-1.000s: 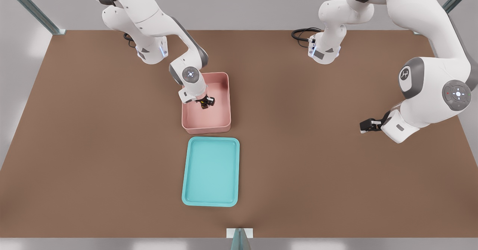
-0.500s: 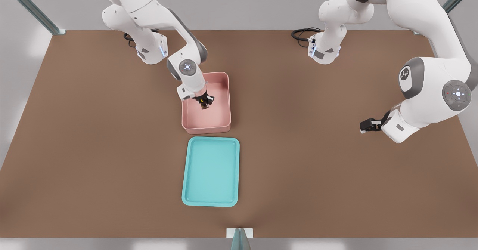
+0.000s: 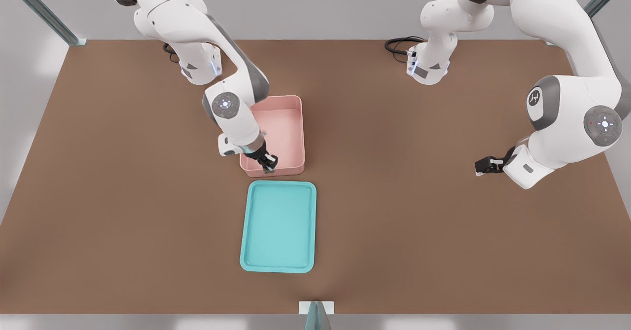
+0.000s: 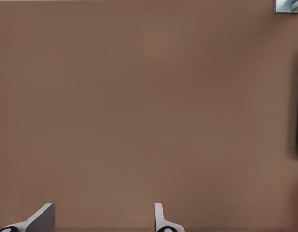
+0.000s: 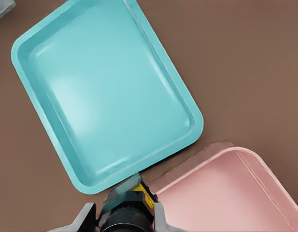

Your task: The left arm remains still, and the right arm places the button from the box into the tray

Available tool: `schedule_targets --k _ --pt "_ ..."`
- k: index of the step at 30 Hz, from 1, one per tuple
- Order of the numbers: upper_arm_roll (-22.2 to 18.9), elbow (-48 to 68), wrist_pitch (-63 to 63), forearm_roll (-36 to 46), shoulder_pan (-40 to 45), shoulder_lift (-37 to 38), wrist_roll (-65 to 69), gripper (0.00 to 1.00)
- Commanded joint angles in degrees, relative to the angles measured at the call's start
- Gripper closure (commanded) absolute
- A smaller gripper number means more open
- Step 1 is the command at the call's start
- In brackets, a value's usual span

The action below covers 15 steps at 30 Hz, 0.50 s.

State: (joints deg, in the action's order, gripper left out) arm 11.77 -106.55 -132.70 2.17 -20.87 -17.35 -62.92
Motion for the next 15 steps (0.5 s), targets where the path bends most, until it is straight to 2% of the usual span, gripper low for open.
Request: schedule_targets --k 1,8,15 --pt "0.0 4.06 3.67 -0.32 0.92 -2.95 -2.65 0.55" --pt "-0.61 25.42 6.57 -0.5 1.89 -18.15 -2.47 0.55" --pt "-0.09 40.98 6.57 -0.59 0.83 -32.48 -3.0 0.54"
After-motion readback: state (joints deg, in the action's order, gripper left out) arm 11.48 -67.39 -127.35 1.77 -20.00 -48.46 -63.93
